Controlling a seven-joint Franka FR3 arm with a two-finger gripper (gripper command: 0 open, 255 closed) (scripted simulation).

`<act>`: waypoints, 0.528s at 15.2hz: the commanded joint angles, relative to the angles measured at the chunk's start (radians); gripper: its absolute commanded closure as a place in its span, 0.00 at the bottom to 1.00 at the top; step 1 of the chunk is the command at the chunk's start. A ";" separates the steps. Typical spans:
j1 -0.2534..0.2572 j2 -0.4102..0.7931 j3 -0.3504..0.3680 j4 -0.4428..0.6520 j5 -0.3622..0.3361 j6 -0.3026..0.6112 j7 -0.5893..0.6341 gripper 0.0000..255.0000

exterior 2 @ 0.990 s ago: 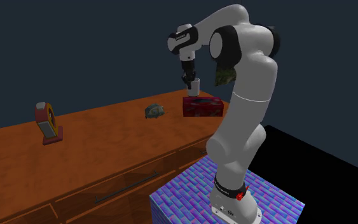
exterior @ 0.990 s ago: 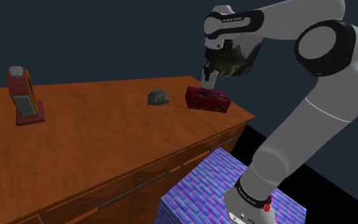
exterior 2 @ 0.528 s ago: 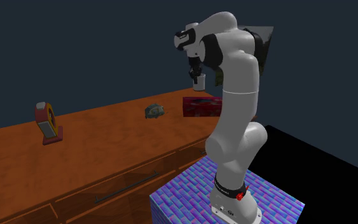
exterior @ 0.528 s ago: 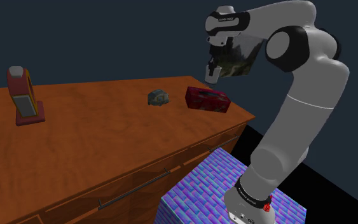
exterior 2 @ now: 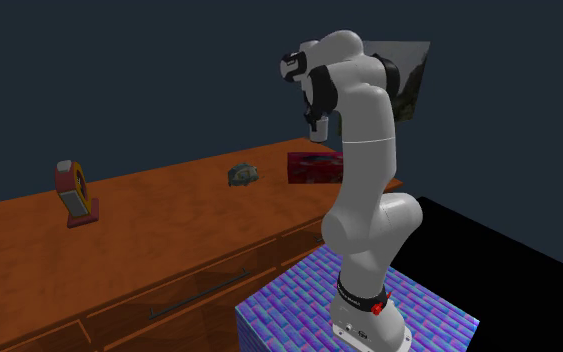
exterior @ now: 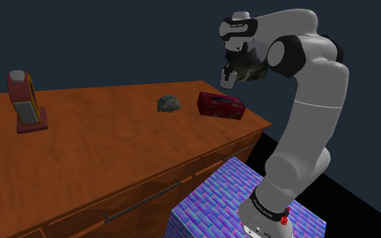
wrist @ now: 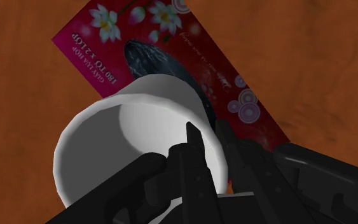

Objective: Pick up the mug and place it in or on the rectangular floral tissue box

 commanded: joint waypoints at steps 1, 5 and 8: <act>0.000 0.000 0.000 -0.026 0.000 0.027 0.001 1.00; 0.002 0.001 0.001 -0.079 0.000 0.080 0.006 1.00; 0.003 0.003 0.002 -0.116 0.000 0.119 0.009 1.00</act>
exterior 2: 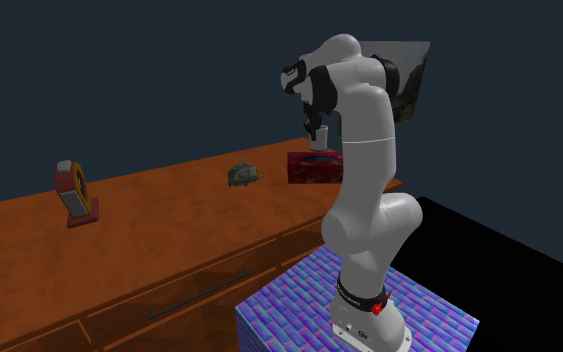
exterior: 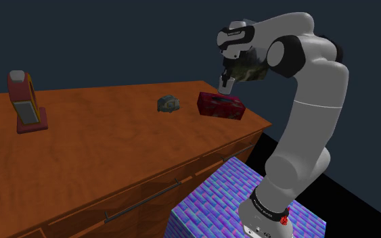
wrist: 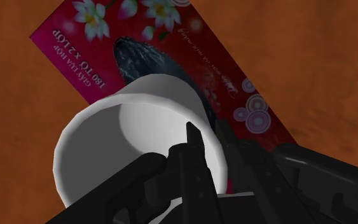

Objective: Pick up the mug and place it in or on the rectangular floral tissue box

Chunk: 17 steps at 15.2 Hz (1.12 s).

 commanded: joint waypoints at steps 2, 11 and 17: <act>0.000 0.005 0.001 -0.034 0.001 0.040 0.002 1.00; 0.000 0.013 0.002 -0.072 0.003 0.085 0.004 1.00; 0.000 0.013 0.002 -0.072 0.003 0.085 0.004 0.00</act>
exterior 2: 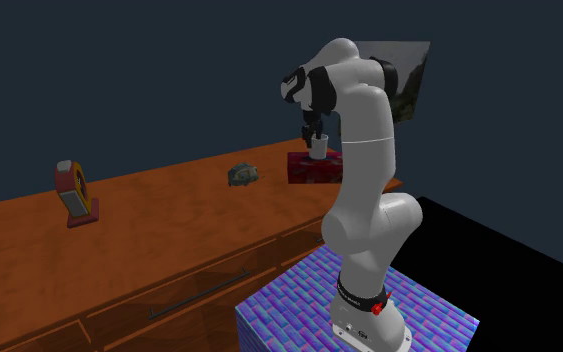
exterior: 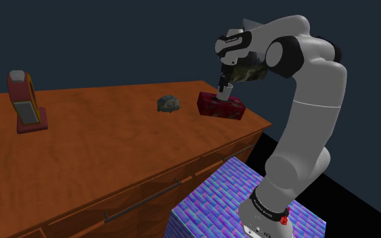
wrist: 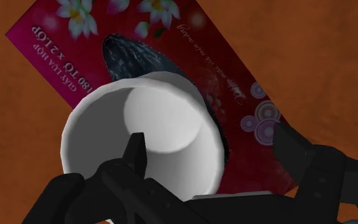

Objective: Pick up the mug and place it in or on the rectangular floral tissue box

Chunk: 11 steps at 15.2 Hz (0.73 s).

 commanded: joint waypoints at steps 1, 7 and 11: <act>0.000 0.000 0.000 0.000 0.000 0.000 0.000 0.00; 0.004 -0.009 0.000 0.115 -0.002 -0.124 0.001 0.00; 0.004 -0.009 0.000 0.115 -0.002 -0.124 0.001 0.00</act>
